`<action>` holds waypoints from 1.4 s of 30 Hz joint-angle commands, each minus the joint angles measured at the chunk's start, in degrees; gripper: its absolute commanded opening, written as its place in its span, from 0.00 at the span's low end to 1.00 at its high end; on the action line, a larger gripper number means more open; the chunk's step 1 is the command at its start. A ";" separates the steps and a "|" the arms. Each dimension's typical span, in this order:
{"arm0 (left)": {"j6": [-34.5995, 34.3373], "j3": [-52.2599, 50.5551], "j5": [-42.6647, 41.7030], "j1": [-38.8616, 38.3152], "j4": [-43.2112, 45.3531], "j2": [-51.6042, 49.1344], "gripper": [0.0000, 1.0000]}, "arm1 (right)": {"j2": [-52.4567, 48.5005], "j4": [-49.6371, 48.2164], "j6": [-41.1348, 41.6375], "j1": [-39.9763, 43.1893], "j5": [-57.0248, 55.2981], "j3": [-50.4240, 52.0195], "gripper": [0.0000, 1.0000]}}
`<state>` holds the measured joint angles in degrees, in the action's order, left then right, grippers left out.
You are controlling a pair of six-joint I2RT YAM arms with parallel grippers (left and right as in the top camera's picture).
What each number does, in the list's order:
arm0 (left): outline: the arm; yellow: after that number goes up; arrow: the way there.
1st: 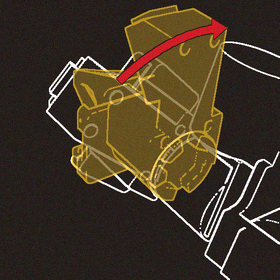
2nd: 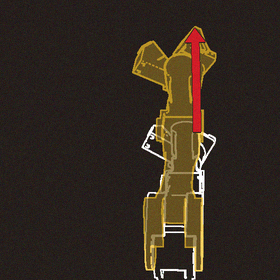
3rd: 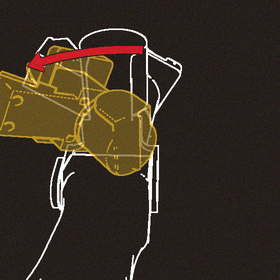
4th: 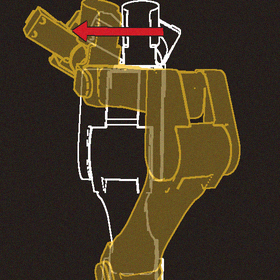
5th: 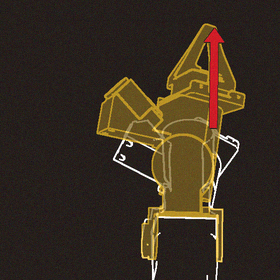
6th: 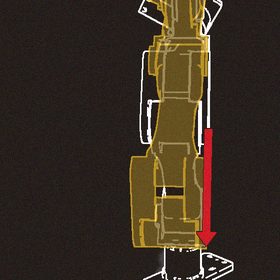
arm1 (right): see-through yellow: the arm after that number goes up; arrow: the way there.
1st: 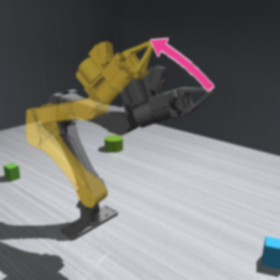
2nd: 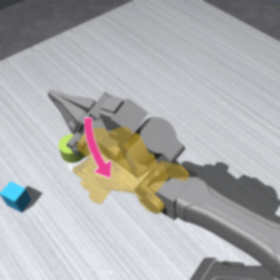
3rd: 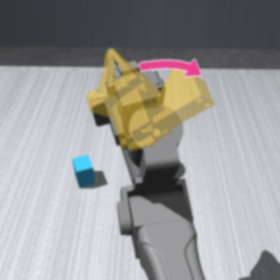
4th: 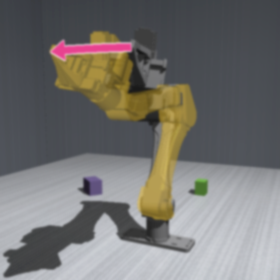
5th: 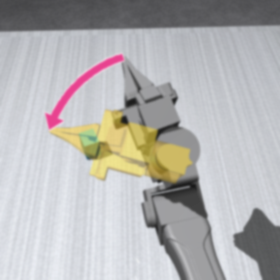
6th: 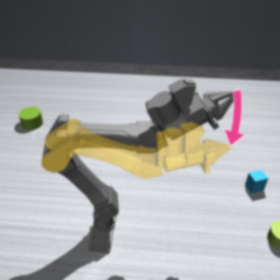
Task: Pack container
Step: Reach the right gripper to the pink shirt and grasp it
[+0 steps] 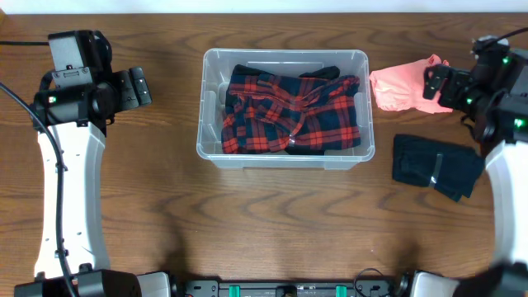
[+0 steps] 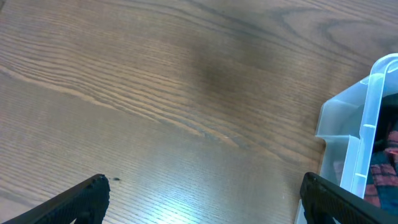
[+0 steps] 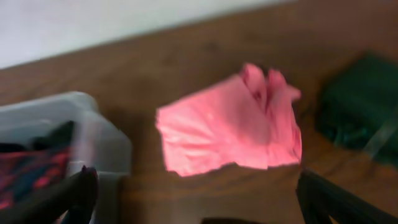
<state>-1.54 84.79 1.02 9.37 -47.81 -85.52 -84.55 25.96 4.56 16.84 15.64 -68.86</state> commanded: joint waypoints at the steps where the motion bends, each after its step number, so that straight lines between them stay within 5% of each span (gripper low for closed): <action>1: -0.50 -0.17 -0.42 0.22 -0.15 -0.48 0.98 | -5.60 -1.01 1.03 2.99 5.60 -0.81 0.99; 15: -0.50 -0.17 -0.42 0.22 -0.15 -0.48 0.98 | -22.49 -12.59 -4.44 4.81 5.29 -0.81 0.99; 42: -0.50 -0.17 -0.42 0.22 -0.15 -0.48 0.98 | -36.26 -23.32 -2.97 7.39 4.79 -0.81 0.94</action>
<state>-1.54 84.79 0.78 9.37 -47.79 -85.52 -118.52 2.50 1.34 24.10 19.84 -69.08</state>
